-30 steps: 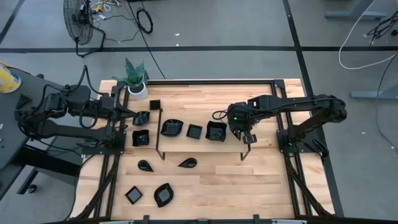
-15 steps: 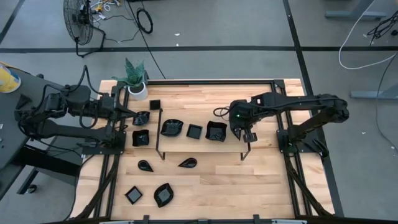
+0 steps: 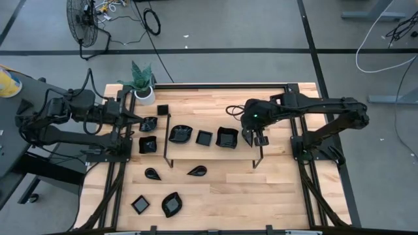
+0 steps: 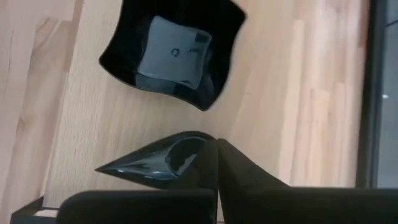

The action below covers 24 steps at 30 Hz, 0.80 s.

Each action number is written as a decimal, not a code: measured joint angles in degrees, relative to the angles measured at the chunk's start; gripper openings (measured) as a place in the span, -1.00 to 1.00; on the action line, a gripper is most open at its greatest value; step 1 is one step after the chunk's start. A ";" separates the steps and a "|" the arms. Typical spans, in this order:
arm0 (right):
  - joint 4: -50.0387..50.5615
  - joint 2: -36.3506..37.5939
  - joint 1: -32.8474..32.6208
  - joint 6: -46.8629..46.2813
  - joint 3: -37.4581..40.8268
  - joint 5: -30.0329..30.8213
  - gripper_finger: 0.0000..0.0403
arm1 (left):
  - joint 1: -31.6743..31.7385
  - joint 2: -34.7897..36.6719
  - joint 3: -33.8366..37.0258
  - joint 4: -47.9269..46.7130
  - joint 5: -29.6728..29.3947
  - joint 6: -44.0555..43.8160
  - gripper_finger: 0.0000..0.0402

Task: Pick & Place Mini shaped plates
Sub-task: Stack the square plate on top of the square plate on the shelf

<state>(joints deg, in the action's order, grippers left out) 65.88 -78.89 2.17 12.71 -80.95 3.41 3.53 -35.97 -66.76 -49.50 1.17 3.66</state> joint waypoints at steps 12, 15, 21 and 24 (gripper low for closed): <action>-7.26 10.29 0.00 -5.19 7.18 2.18 -1.00 | -0.01 0.00 0.00 -0.02 0.00 0.00 -0.99; -9.13 12.69 0.00 -5.40 9.37 2.11 -1.00 | -0.01 0.00 0.00 -0.02 0.00 0.00 -0.99; -16.62 19.32 0.02 -6.63 15.70 1.52 -1.00 | -0.01 0.00 0.00 0.00 0.00 -0.02 -0.99; -19.87 22.86 0.02 -7.64 18.67 1.52 -1.00 | -0.01 0.00 0.00 -0.01 0.00 -0.02 -0.99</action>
<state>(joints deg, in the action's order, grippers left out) 46.01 -56.03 2.20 5.07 -62.27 4.93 3.52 -35.97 -66.76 -49.51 1.17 3.64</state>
